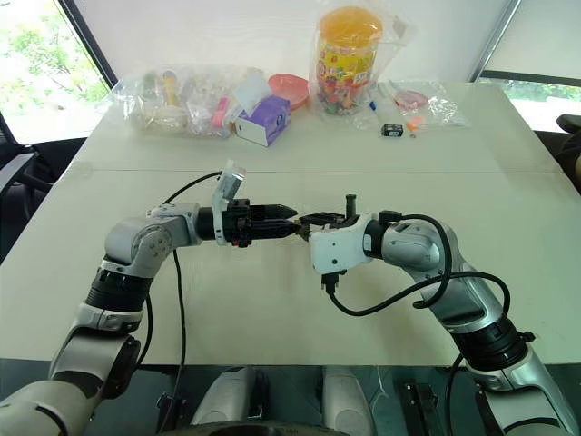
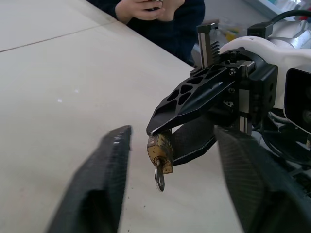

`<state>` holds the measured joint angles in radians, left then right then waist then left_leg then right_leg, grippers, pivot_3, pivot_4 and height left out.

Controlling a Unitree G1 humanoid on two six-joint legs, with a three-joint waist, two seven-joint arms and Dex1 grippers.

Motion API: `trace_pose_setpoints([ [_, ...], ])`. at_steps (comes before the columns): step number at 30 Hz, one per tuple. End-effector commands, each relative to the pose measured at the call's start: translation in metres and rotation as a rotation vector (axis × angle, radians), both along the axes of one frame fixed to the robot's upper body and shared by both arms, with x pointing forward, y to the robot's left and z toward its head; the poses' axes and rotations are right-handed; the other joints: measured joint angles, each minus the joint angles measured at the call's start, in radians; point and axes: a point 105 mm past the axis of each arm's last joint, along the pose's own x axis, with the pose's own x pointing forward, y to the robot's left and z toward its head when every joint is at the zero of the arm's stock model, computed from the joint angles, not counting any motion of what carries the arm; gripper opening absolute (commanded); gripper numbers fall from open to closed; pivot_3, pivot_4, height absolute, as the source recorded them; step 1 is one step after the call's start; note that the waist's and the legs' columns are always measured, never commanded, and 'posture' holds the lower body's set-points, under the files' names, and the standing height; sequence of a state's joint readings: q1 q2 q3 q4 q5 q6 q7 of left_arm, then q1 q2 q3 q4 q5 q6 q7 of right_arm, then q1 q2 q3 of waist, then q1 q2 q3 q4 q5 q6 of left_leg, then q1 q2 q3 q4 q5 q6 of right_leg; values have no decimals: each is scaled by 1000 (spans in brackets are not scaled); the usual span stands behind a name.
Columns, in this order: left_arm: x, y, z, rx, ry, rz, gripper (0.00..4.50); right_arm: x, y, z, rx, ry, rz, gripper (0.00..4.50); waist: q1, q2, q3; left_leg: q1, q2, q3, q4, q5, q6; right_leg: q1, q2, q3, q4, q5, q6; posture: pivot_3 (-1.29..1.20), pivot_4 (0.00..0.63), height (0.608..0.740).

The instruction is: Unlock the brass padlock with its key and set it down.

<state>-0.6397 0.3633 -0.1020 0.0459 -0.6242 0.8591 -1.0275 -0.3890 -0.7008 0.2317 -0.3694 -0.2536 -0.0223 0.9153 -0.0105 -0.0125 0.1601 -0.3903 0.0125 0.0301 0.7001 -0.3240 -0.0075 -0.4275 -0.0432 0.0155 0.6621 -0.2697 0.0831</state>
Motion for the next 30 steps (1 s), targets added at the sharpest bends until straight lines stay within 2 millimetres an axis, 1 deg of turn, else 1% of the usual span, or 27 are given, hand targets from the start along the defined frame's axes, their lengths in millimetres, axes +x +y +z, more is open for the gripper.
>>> trace_pose_setpoints([
  [1,1,-3,11,-16,-35,1,3872,0,1,12,-4,-58,15,658,0,0,0,0,0,0,0,0,0,0,0,0,0,0,0,0,150,735],
  [6,2,-7,0,27,-52,8,3872,0,1,13,-2,-65,14,658,0,0,0,0,0,0,0,0,0,0,0,0,0,0,0,0,150,735],
  [10,8,-8,-9,51,-61,41,3872,0,1,14,-3,-68,11,658,0,0,0,0,0,0,0,0,0,0,0,0,0,0,0,0,150,735],
  [13,9,-7,-11,55,-61,46,3872,0,1,14,-3,-71,10,658,0,0,0,0,0,0,0,0,0,0,0,0,0,0,0,0,150,735],
  [16,10,-8,-11,47,-58,49,3061,0,1,15,-3,-73,10,658,0,0,0,0,0,0,0,0,0,0,0,0,0,0,0,0,150,735],
  [18,11,-10,-11,41,-56,53,2179,0,1,15,-3,-75,10,658,1,0,0,0,0,0,0,0,0,0,0,0,0,0,0,0,150,735],
  [19,12,-10,-11,34,-53,55,1525,0,1,15,-4,-75,10,658,1,0,0,0,0,0,0,0,0,0,0,0,0,0,0,0,150,735],
  [20,12,-11,-10,26,-47,57,1090,0,1,15,-5,-76,10,658,1,0,0,0,0,0,0,0,0,0,0,0,0,0,0,0,150,735],
  [22,13,-12,-8,13,-36,59,66,0,1,15,-6,-76,11,658,0,0,0,0,0,0,0,0,0,0,0,0,0,0,0,0,150,735],
  [23,13,-12,-8,8,-29,58,3,0,2,15,-6,-77,11,658,0,0,0,0,0,0,0,0,0,0,0,0,0,0,0,0,150,735],
  [30,5,-14,-10,23,-5,9,5,-1,1,15,-8,-79,13,658,-1,0,0,0,0,0,0,0,0,0,0,0,0,0,0,0,150,735],
])
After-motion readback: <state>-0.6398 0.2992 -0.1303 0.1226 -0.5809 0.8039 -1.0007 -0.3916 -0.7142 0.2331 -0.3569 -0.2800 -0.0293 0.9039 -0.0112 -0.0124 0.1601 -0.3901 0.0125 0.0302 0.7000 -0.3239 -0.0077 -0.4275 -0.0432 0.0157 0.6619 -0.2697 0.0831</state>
